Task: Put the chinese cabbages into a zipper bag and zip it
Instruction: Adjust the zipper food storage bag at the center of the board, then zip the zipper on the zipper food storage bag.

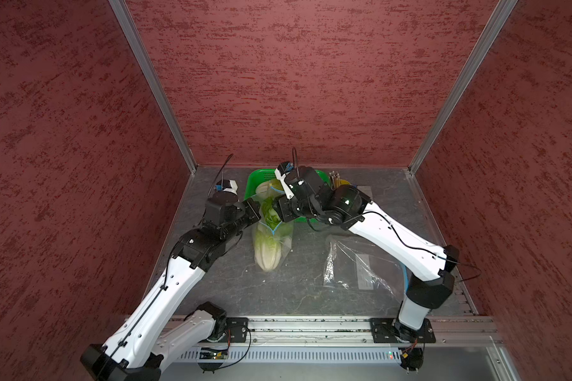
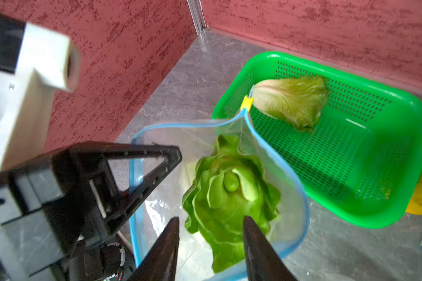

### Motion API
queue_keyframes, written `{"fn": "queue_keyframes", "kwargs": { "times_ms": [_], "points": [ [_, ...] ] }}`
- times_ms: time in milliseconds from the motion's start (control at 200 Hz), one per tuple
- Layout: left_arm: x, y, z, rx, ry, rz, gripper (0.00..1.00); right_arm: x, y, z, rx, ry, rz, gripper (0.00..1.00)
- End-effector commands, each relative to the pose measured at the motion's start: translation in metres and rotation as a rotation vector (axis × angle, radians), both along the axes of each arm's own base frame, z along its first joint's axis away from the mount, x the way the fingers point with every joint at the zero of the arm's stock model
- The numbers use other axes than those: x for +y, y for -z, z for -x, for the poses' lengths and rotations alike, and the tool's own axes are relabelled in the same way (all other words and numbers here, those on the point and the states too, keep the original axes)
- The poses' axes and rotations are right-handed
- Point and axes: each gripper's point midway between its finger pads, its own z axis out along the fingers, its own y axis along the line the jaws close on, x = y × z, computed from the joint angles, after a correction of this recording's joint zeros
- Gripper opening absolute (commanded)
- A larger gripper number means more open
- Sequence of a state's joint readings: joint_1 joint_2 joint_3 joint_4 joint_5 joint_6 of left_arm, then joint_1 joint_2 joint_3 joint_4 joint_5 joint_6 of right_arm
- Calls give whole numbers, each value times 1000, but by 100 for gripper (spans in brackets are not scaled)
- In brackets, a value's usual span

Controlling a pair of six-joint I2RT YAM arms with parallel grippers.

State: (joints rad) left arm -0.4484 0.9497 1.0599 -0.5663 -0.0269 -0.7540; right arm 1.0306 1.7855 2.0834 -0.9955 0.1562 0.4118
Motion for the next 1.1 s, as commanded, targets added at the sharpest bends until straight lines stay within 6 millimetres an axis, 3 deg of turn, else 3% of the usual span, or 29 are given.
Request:
{"fn": "queue_keyframes", "kwargs": {
  "times_ms": [0,190,280,376,546,806,992,1092],
  "points": [
    [-5,-5,-3,-33,12,19,0,-12,2,23,62,91,11,49],
    [-8,1,-4,-19,23,12,0,-3,2,52,128,100,-27,53],
    [-9,2,-5,-18,25,9,0,1,15,59,164,109,-30,54],
    [-9,1,-5,-22,28,5,0,-2,32,59,187,142,-2,54],
    [-10,-1,-5,-28,36,6,0,7,38,54,173,149,-36,51],
    [-10,-2,-4,-33,35,14,0,15,24,40,106,163,-62,43],
    [-11,-4,-4,-39,35,17,0,22,37,38,108,141,-25,36],
    [-12,-4,-4,-37,37,16,0,21,34,36,94,146,-33,33]
  ]
}}
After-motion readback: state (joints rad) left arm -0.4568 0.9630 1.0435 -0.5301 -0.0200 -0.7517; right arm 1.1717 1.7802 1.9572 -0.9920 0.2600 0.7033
